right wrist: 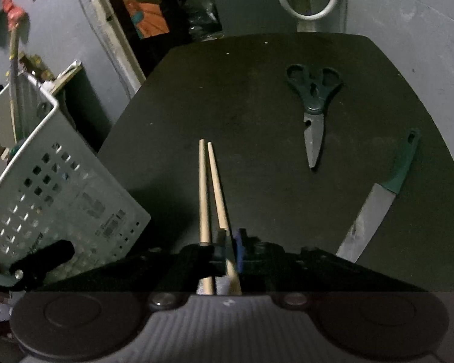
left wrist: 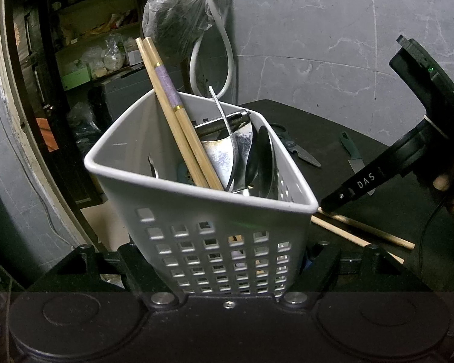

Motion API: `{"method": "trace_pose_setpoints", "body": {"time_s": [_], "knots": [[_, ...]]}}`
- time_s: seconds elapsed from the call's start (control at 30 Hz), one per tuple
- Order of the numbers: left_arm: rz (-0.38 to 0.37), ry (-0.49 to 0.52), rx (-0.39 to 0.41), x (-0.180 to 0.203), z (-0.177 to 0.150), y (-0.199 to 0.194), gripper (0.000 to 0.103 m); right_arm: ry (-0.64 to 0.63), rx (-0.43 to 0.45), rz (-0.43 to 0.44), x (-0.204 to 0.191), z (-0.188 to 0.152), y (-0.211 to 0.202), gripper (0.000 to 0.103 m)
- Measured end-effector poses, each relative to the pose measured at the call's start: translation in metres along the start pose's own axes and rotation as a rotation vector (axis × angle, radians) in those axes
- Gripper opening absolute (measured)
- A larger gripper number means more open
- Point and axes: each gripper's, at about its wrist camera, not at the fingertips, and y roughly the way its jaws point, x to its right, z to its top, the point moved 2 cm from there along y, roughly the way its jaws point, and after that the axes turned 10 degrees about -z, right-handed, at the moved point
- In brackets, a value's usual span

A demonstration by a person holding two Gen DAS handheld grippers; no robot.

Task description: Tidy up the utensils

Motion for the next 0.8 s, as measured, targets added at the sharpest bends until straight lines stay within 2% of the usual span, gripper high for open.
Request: {"method": "trace_pose_setpoints", "body": {"time_s": [0.03,0.1,0.13,0.2,0.3,0.43,0.47,0.53,0.6,0.67,0.8], "knots": [[0.000,0.000,0.000,0.000,0.000,0.000,0.079,0.007,-0.001,0.001,0.000,0.000,0.000,0.019],[0.000,0.000,0.000,0.000,0.000,0.000,0.079,0.038,-0.009,0.028,0.001,0.001,0.000,0.035],[0.000,-0.001,0.000,0.000,0.000,0.000,0.079,0.056,-0.012,0.042,0.002,0.001,0.001,0.038],[0.000,0.000,0.000,0.000,0.000,0.000,0.079,0.078,-0.019,0.059,0.000,0.000,0.001,0.049],[0.000,0.000,0.000,0.000,0.000,0.000,0.079,0.050,-0.025,0.050,-0.008,-0.002,0.001,0.053],[0.000,0.000,0.000,0.000,0.000,0.000,0.079,-0.043,-0.033,-0.006,-0.025,-0.003,0.004,0.054],[0.000,-0.001,0.001,0.000,0.000,0.000,0.079,-0.081,-0.036,-0.030,-0.030,-0.003,0.004,0.054],[0.000,-0.002,0.001,0.000,0.000,0.000,0.079,-0.159,-0.036,-0.082,-0.041,-0.006,0.004,0.047],[0.001,-0.004,0.002,0.000,0.000,-0.001,0.079,-0.220,-0.034,-0.128,-0.048,-0.008,0.004,0.029],[0.002,-0.004,0.004,0.000,0.000,-0.001,0.079,-0.211,-0.056,-0.120,-0.048,-0.006,0.004,0.015],[0.002,-0.007,0.005,0.001,0.000,-0.001,0.079,-0.229,-0.080,-0.126,-0.051,-0.002,0.006,0.015]]}}
